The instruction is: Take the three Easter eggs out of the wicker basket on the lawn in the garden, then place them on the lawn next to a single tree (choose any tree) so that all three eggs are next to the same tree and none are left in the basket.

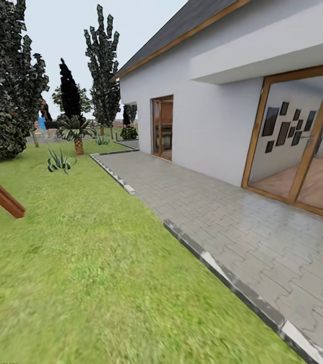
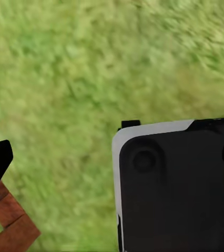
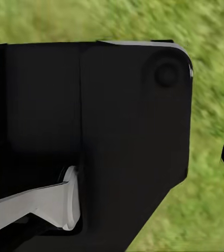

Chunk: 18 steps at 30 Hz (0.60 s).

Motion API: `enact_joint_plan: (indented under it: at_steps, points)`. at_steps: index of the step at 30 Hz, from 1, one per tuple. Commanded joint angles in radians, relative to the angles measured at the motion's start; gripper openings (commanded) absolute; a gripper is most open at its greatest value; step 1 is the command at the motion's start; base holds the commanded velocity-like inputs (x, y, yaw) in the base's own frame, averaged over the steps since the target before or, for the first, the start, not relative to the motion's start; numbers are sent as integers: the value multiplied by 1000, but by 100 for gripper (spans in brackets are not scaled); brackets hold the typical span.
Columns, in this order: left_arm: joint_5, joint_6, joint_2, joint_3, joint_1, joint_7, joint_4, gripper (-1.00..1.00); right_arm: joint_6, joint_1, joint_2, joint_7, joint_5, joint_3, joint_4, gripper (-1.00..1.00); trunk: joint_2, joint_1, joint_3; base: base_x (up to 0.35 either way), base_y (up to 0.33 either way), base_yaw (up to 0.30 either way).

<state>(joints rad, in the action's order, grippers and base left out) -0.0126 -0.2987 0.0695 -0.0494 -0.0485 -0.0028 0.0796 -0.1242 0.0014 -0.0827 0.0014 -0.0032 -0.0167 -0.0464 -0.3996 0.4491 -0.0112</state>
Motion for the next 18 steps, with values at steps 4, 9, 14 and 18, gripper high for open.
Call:
enact_joint_plan:
  at_steps: [4,9,14,18]
  points:
    - [-1,-4,1,-4,-1,0,-1,100,-3,0,0,0,-1,-2,0,100,0,1,0,338,0,286]
    - [-1,-4,1,-4,-1,0,-1,100,-3,0,0,0,-1,-2,0,100,0,1,0,338,0,234]
    - [-1,-4,1,-4,-1,0,-1,100,-3,0,0,0,-1,-2,-1,100,0,1,0,338,0,75]
    - [-1,-4,0,-4,-1,0,-1,100,-3,0,0,0,-1,-2,-1,100,0,1,0,338,0,20]
